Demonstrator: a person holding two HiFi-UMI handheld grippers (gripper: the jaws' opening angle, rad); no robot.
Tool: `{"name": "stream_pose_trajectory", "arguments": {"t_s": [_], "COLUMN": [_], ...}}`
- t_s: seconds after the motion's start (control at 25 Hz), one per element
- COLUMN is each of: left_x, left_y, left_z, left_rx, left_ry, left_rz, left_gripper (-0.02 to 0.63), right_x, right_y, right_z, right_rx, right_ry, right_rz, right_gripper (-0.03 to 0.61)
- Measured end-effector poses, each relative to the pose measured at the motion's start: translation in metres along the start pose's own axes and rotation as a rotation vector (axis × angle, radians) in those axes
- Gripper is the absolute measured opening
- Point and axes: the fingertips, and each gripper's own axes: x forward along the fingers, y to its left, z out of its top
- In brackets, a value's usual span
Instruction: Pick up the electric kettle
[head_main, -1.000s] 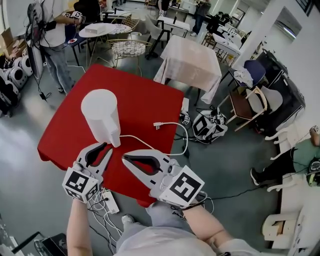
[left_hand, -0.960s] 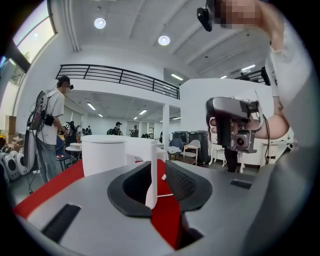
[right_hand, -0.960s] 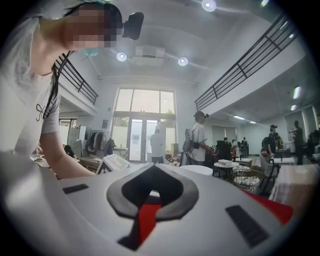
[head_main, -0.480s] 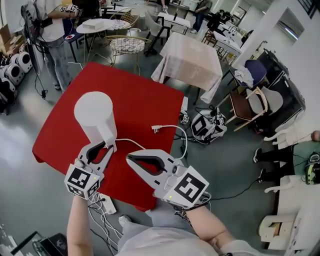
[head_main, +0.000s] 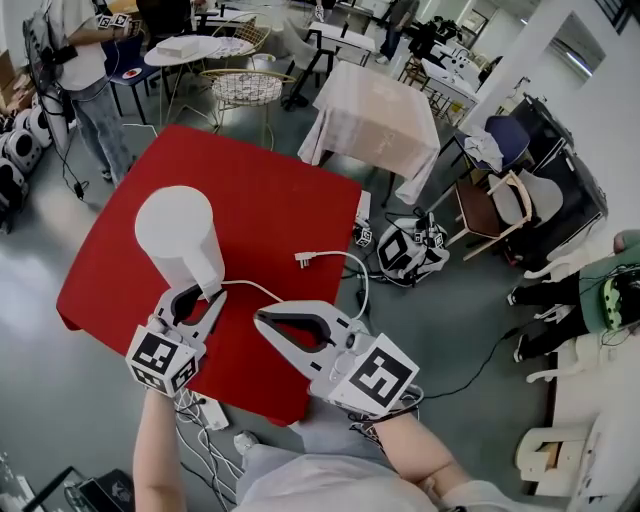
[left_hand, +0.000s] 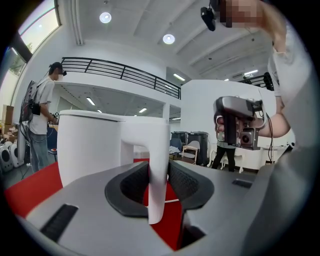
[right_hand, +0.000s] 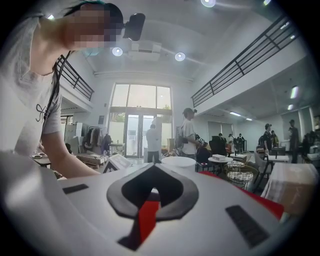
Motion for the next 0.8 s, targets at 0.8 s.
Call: {"name": "stream_pose_trajectory", "arguments": {"t_s": [0.8], "left_x": [0.059], "left_y": [-0.008], "left_z": [0.002], "left_rx": [0.012], "left_ry": [-0.017], "left_rz": [-0.019], "left_gripper": [0.118], "right_x": [-0.020], "right_y": [-0.034], "right_z": [-0.012], "right_rx": [-0.008], "right_ry": [0.036], "right_rz": [-0.047], "right_gripper": [0.008]}}
